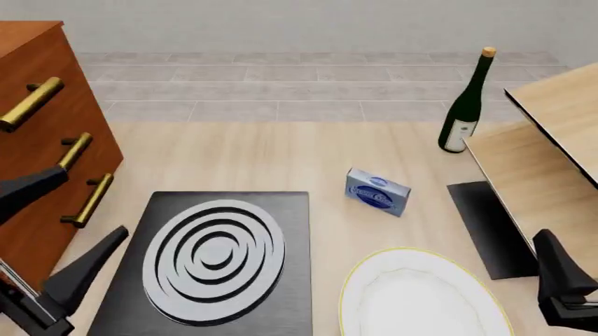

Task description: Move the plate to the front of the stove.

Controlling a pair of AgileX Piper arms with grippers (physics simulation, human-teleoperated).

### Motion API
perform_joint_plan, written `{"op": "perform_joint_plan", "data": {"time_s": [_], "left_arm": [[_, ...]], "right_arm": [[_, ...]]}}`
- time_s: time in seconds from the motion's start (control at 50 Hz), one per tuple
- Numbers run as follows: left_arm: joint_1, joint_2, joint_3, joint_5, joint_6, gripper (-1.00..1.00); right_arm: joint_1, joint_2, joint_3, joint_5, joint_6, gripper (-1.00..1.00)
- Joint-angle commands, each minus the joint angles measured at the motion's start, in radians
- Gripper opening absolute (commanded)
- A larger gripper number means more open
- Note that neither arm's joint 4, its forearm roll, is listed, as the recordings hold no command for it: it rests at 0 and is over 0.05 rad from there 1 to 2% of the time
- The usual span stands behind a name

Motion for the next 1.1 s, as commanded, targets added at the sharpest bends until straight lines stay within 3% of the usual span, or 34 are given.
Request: {"op": "perform_joint_plan", "data": {"time_s": [0.02, 0.6, 0.74, 0.78, 0.8, 1.1], "left_arm": [[-0.131, 0.133, -0.081, 0.001, 0.137, 1.00], [-0.415, 0.521, -0.213, -0.077, 0.294, 1.00], [-0.490, 0.614, -0.261, -0.083, 0.287, 1.00], [-0.506, 0.629, -0.282, -0.075, 0.286, 1.00], [-0.557, 0.684, -0.326, -0.052, 0.298, 1.00], [-0.662, 0.807, -0.391, -0.035, 0.357, 1.00]], "right_arm": [[-0.004, 0.000, -0.002, 0.000, 0.007, 1.00], [-0.007, 0.000, -0.004, 0.013, 0.003, 1.00], [-0.007, 0.000, -0.003, 0.016, 0.008, 1.00], [-0.009, 0.000, -0.002, 0.014, 0.009, 1.00], [-0.011, 0.000, -0.001, 0.015, 0.012, 1.00], [-0.004, 0.000, -0.001, 0.020, 0.013, 1.00]]}}
